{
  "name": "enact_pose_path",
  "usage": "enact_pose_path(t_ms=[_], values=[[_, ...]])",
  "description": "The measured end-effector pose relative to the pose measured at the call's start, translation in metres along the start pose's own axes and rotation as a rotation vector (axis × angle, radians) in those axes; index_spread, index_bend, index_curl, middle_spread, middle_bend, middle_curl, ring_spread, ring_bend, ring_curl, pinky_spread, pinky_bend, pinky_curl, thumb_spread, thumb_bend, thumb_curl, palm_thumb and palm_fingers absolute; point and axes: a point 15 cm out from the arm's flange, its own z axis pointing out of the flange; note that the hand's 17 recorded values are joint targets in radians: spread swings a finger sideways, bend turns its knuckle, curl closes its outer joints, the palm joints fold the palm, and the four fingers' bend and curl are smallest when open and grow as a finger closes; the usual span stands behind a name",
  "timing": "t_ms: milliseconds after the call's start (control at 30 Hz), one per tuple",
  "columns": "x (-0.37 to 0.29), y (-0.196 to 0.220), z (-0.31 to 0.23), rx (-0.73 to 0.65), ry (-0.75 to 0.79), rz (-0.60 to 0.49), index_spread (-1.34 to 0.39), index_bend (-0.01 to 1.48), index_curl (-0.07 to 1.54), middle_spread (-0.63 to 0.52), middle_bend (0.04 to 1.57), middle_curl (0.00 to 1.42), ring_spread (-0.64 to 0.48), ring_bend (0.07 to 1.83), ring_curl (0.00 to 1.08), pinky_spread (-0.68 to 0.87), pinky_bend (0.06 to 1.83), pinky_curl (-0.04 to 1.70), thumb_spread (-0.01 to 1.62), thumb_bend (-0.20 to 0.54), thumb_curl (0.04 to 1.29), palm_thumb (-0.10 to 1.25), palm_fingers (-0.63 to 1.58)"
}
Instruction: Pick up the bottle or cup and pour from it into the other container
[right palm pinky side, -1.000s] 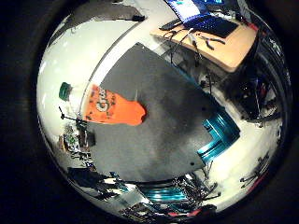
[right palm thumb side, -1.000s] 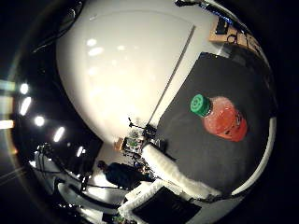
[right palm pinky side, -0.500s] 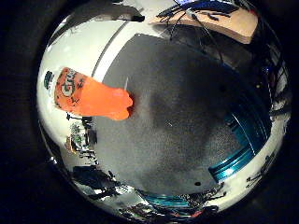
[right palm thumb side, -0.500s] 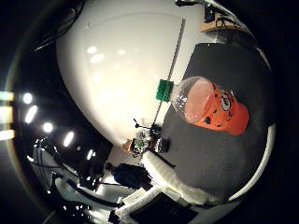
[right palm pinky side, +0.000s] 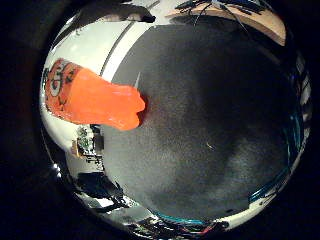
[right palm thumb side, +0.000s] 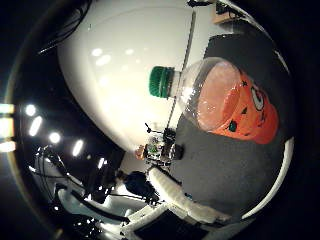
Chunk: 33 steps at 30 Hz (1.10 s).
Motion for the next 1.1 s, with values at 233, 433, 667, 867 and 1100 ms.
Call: enact_pose_path(t_ms=[233,433,667,867,1100], values=[[-0.005,-0.001,0.019,-0.033,-0.014,-0.006,-0.18,0.16,0.27,0.14,0.35,0.34,0.18,0.60,0.22,0.47,1.08,-0.01,0.96,-0.024,0.31,0.48,0.11],[-0.012,-0.002,0.034,-0.069,-0.032,-0.016,-0.17,0.15,0.26,0.08,0.38,0.34,0.08,0.74,0.25,0.41,1.13,-0.01,0.97,-0.019,0.33,0.59,0.24],[-0.013,0.012,0.045,-0.143,-0.028,-0.010,-0.18,0.20,0.31,-0.01,0.49,0.38,-0.05,0.95,0.28,0.12,1.11,-0.02,0.96,-0.022,0.36,0.67,0.50],[-0.027,0.018,0.063,-0.214,-0.069,-0.022,-0.26,0.27,0.38,-0.10,0.70,0.46,-0.12,1.05,0.31,-0.16,1.15,-0.01,0.94,-0.012,0.41,0.80,0.90],[-0.035,0.023,0.075,-0.259,-0.099,-0.027,-0.31,0.50,0.55,-0.11,0.90,0.56,-0.14,1.12,0.40,-0.36,1.24,0.09,0.81,-0.023,0.49,0.92,1.28]])
